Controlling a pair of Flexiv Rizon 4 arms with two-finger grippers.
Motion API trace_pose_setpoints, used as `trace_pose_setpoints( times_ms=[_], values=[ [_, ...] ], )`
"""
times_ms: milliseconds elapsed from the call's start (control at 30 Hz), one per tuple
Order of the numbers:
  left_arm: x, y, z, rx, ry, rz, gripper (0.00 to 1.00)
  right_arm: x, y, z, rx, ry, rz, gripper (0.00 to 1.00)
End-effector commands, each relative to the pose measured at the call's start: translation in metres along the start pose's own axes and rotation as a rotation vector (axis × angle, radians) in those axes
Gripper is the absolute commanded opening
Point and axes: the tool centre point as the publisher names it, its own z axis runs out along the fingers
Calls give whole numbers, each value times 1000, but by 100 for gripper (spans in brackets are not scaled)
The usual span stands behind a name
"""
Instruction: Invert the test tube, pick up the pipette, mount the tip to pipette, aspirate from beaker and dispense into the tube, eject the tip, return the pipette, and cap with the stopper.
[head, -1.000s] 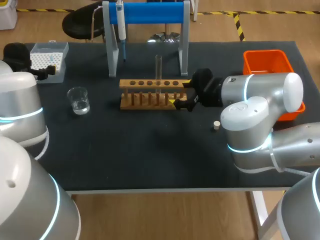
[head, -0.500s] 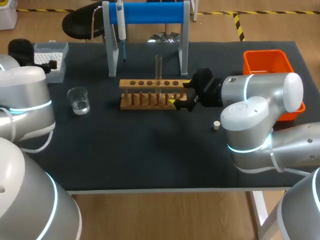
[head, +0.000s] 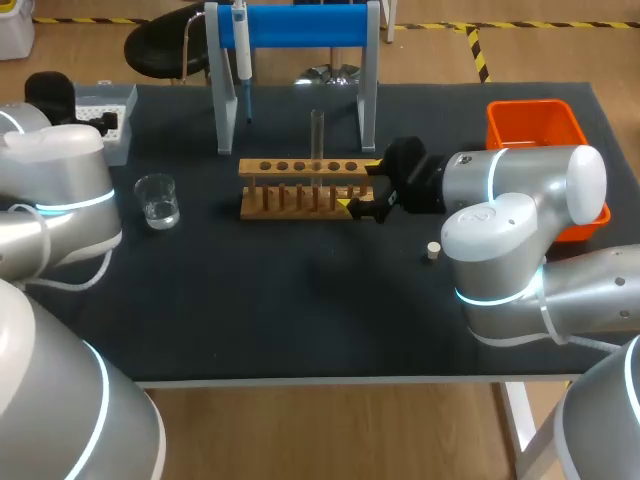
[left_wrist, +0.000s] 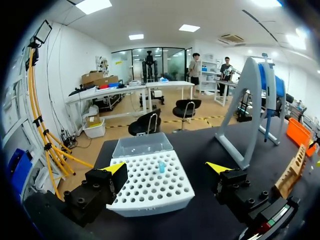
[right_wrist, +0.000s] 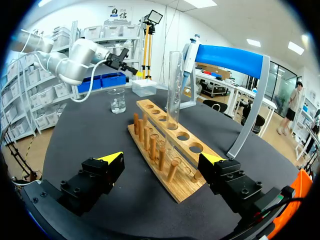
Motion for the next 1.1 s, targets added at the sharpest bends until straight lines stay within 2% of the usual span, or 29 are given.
trace_pose_setpoints(
  times_ms=[33,267,367,400,433,500,700,800,867,900,1100],
  values=[
    [-2,0,20,9,-11,-3,100,0,0,0,0,-1,0,100],
    [-3,0,33,16,-7,-10,100,0,0,0,0,-1,0,100],
    [-3,0,38,15,-2,-9,90,0,0,0,0,-1,0,100],
    [-4,0,39,15,-1,-8,90,0,0,0,0,-1,0,100],
    [-4,1,41,15,1,-8,79,0,0,0,0,-1,0,100],
    [-4,1,43,14,1,-7,73,0,0,0,0,-1,0,100],
    [-6,1,47,14,-1,-9,67,0,0,0,0,-1,0,100],
    [-6,1,49,15,-3,-9,58,0,0,0,0,-1,0,100],
    [-6,1,50,15,-4,-9,58,0,0,0,0,-1,0,100],
    [-6,1,51,16,-2,-9,50,0,0,0,0,-1,0,100],
    [-7,1,54,14,1,-8,48,0,0,0,0,-1,0,100]
  ],
)
